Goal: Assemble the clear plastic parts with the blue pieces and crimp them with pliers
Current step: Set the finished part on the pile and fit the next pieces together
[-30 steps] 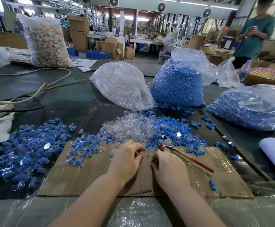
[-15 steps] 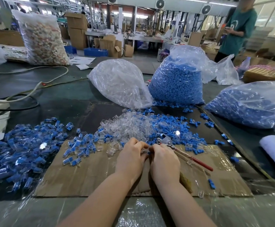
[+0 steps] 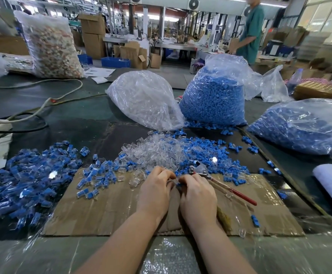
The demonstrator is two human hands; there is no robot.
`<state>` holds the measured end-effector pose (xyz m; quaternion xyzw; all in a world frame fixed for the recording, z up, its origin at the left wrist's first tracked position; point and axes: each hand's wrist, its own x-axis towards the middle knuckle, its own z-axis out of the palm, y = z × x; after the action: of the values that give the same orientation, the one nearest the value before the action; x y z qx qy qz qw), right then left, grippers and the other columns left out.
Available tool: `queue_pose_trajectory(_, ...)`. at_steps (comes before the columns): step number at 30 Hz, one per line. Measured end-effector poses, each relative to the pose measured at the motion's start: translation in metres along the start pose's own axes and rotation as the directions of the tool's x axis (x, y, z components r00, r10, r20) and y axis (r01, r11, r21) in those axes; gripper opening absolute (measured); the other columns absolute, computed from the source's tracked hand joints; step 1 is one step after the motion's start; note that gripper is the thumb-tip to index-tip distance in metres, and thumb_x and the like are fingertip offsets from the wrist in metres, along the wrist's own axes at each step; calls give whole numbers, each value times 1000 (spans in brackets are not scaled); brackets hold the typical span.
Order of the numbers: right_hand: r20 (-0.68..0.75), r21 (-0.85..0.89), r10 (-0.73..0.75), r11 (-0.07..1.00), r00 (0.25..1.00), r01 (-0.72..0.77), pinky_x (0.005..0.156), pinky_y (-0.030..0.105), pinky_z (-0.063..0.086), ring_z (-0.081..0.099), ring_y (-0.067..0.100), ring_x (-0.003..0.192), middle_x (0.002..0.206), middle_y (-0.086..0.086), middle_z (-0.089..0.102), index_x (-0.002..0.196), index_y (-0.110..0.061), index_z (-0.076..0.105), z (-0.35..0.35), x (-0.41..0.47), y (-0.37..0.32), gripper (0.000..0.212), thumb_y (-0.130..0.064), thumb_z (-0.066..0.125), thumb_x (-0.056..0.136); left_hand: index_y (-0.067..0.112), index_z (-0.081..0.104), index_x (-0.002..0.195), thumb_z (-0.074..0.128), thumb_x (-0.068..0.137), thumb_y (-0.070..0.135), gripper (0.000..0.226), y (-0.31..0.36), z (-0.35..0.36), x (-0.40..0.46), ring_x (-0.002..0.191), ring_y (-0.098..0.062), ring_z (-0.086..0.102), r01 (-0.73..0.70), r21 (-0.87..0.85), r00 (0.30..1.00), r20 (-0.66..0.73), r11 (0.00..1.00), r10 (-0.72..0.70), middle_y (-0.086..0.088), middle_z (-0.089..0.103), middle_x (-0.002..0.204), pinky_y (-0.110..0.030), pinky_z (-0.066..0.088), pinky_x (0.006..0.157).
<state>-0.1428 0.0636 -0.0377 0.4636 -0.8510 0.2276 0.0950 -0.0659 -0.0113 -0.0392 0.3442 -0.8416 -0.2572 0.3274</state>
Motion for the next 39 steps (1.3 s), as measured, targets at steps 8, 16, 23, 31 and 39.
queue_pose_trajectory(8, 4, -17, 25, 1000, 1000, -25, 88, 28, 39, 53, 18, 100, 103, -2, 61, 103, -19, 61, 3, 0, 3, 21, -14, 47, 87, 18, 68, 97, 58, 90, 12, 14, -3, -2, -1, 77, 0, 48, 75, -99, 989, -119, 992, -87, 12, 49, 88, -2, 35, 68)
queue_pose_trajectory(16, 35, -84, 2, 996, 999, 1, 92, 27, 37, 51, 15, 108, 110, -5, 58, 109, -22, 55, 6, 2, 5, 24, -16, 37, 95, 21, 65, 94, 56, 91, 13, 12, -3, -2, -1, 82, -3, 49, 126, -81, 988, -82, 989, -133, 14, 54, 90, -4, 32, 64)
queue_pose_trajectory(23, 43, -133, 22, 991, 999, -16, 88, 27, 36, 49, 15, 107, 112, -7, 55, 105, -24, 49, 8, 3, 4, 17, -24, 33, 99, 21, 65, 81, 64, 87, 20, 6, -3, -5, -2, 67, 5, 48, 177, -167, 977, -92, 970, -194, 15, 56, 71, 4, 34, 63)
queue_pose_trajectory(31, 31, -149, 25, 989, 999, -20, 84, 29, 36, 50, 17, 103, 109, -4, 56, 100, -22, 48, 8, 4, 2, 13, -24, 35, 98, 19, 65, 83, 65, 84, 11, 9, -5, -4, 0, 64, 4, 49, 160, -172, 980, -89, 972, -177, 10, 59, 72, 1, 36, 60)
queue_pose_trajectory(39, 27, -135, 17, 991, 999, -14, 86, 28, 38, 50, 15, 105, 112, -6, 56, 107, -23, 49, 9, 6, 4, 19, -24, 32, 99, 22, 63, 103, 59, 89, 11, 19, -5, -4, 1, 75, -8, 57, 144, -184, 986, -51, 972, -156, 4, 63, 87, -22, 49, 72)
